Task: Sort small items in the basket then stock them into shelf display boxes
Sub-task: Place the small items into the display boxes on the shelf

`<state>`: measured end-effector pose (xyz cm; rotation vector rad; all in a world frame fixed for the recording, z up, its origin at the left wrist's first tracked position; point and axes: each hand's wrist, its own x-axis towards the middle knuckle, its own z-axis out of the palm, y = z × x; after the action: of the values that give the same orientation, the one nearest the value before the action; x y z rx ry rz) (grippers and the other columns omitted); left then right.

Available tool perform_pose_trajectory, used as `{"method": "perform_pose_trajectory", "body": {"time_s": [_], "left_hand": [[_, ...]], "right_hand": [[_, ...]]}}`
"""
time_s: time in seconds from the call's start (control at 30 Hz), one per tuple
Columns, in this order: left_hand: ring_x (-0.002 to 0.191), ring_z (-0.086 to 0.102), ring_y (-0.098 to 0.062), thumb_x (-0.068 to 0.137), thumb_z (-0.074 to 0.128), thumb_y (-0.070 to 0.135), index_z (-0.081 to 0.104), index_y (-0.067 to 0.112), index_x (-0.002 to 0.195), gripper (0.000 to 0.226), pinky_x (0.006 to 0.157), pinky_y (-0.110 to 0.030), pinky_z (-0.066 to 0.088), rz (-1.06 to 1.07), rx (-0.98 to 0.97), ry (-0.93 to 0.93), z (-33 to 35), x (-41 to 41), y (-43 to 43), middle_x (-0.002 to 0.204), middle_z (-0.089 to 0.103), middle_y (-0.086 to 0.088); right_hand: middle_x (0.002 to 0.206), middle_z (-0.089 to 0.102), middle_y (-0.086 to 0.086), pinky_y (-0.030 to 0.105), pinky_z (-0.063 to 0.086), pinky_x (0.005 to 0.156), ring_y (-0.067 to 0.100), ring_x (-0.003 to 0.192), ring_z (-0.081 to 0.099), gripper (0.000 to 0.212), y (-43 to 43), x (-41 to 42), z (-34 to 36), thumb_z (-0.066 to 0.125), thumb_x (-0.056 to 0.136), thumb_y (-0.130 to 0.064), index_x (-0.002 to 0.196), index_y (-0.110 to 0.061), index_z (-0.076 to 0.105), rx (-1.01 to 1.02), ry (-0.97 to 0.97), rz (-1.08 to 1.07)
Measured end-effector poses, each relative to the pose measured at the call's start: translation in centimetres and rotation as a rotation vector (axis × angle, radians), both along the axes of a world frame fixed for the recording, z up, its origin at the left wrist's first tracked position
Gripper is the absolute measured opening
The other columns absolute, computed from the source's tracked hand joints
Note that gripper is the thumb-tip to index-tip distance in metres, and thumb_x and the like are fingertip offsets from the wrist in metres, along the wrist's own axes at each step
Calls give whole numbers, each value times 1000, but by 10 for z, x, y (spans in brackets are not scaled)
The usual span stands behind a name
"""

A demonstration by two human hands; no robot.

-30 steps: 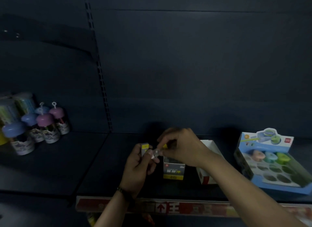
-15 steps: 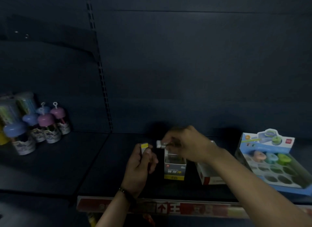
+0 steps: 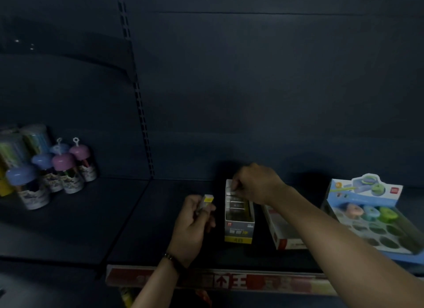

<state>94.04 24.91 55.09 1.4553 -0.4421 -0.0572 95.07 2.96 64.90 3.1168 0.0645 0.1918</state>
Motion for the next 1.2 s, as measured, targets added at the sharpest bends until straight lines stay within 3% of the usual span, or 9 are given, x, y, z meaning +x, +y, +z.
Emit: {"method": "perform_pose_trajectory", "body": {"time_s": [0.07, 0.17, 0.27, 0.4, 0.6, 0.73, 0.83, 0.97, 1.2], "left_hand": [[76, 64, -18, 107, 57, 12, 64, 25, 107, 15, 70, -34, 53, -10, 24, -44, 0, 0, 2, 96, 68, -12], [75, 61, -10, 105, 61, 12, 68, 23, 110, 14, 69, -28, 52, 19, 55, -91, 2, 0, 3, 83, 66, 5], [77, 63, -4, 103, 64, 13, 72, 26, 113, 19, 68, -25, 52, 44, 47, -68, 2, -1, 3, 87, 69, 12], [71, 63, -9, 104, 62, 11, 72, 28, 118, 24, 66, -24, 53, 55, 65, -67, 4, -2, 3, 85, 71, 8], [77, 71, -13, 103, 62, 6, 73, 20, 120, 24, 77, -40, 63, 61, 39, 18, 4, -2, 0, 105, 77, 5], [82, 73, -13, 101, 64, 6, 74, 21, 118, 24, 77, -34, 62, 55, 42, 40, 7, -6, 0, 105, 77, 8], [87, 75, -15, 99, 67, 3, 75, 19, 115, 24, 75, -28, 61, 64, 16, 46, 11, -9, 1, 103, 78, 5], [84, 75, -18, 97, 69, 3, 76, 17, 111, 21, 72, -25, 61, 120, -39, 33, 24, -18, 2, 96, 79, 0], [79, 75, -17, 95, 71, 4, 77, 16, 108, 18, 70, -22, 60, 131, -112, -77, 57, -32, -5, 91, 79, -1]], "right_hand": [[115, 75, -6, 37, 59, 86, 22, 107, 71, 15, 2, 3, -3, 72, 91, -34, 104, -34, 78, -23, 10, -13], [112, 75, -4, 38, 61, 86, 22, 103, 71, 15, 2, 7, -3, 72, 90, -34, 103, -32, 79, 6, 37, -59], [109, 77, -3, 42, 63, 87, 21, 99, 72, 20, 1, 7, 0, 68, 90, -38, 104, -28, 79, 17, 115, -70], [93, 78, -4, 46, 65, 83, 18, 85, 74, 21, -8, 7, 8, 59, 93, -21, 93, -27, 79, 63, 301, -35], [111, 74, -4, 42, 60, 89, 18, 99, 68, 23, -7, -5, -4, 56, 97, -27, 108, -27, 77, 18, 230, -6], [116, 74, -6, 39, 56, 97, 16, 106, 68, 25, -17, -5, 0, 56, 101, -25, 109, -29, 79, 210, 263, -35], [120, 75, -13, 33, 54, 103, 9, 112, 67, 24, -19, -15, 6, 61, 103, -22, 115, -32, 79, 356, 129, -8], [110, 76, -19, 23, 55, 98, -4, 108, 69, 23, -3, -49, 6, 78, 94, -19, 111, -33, 80, 693, -131, 158], [100, 71, -13, 13, 49, 74, 5, 84, 67, 30, 14, -75, 10, 91, 81, -21, 109, -26, 83, 565, -290, 344]]}}
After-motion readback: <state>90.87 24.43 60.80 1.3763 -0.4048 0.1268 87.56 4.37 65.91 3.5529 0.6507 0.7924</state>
